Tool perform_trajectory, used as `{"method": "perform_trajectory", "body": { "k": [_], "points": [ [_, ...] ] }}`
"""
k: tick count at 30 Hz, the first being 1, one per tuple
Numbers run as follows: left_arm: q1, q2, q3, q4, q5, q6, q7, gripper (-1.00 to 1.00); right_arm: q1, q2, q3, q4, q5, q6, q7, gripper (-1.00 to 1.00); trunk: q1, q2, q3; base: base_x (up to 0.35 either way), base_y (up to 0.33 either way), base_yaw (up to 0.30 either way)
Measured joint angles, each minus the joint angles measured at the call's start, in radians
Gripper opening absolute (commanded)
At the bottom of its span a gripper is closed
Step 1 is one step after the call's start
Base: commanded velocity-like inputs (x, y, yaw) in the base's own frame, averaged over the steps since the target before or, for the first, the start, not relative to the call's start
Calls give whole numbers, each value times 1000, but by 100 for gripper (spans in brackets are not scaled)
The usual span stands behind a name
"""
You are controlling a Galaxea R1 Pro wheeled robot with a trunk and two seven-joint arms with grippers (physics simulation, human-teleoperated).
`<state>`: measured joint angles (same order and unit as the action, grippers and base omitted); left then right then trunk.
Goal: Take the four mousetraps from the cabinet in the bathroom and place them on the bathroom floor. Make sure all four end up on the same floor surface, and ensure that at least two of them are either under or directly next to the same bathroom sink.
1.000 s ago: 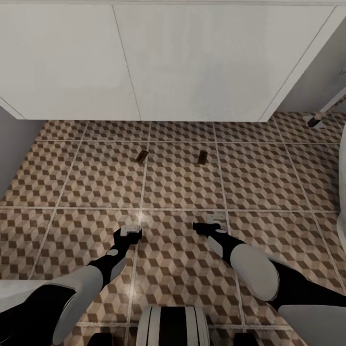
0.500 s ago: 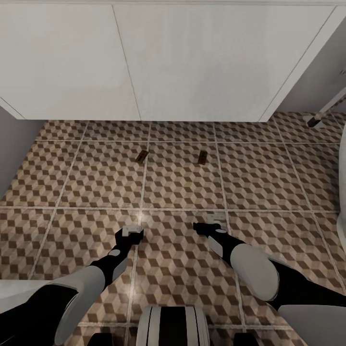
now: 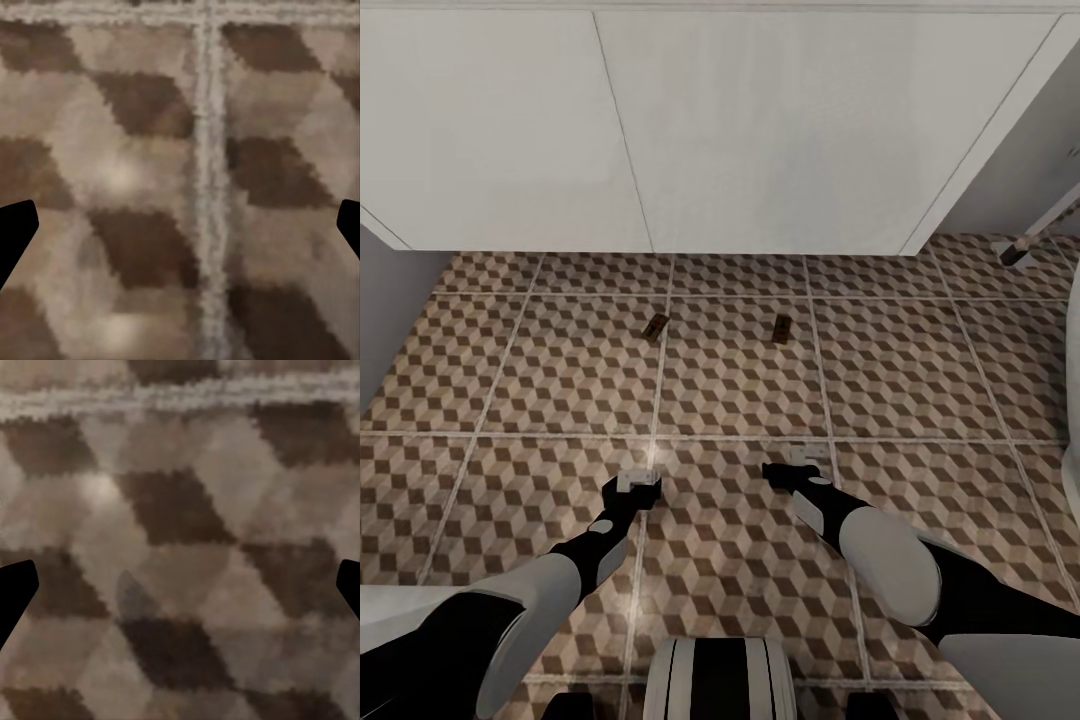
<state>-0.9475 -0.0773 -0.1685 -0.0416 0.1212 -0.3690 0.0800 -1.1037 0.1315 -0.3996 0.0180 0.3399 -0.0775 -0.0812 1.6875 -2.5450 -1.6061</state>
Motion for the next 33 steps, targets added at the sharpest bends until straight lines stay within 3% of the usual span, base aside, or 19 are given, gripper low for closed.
{"method": "perform_trajectory", "body": {
  "k": [12, 33],
  "points": [
    [0, -1, 1, -1, 1, 1, 2, 100, 0, 0, 1, 0, 0, 0, 0, 100, 0, 0, 0, -44, 0, 0],
    [0, 1, 1, -1, 2, 1, 3, 100, 0, 2, 2, 1, 1, 0, 0, 100, 1, 0, 0, -305, 0, 0]
  ]
}}
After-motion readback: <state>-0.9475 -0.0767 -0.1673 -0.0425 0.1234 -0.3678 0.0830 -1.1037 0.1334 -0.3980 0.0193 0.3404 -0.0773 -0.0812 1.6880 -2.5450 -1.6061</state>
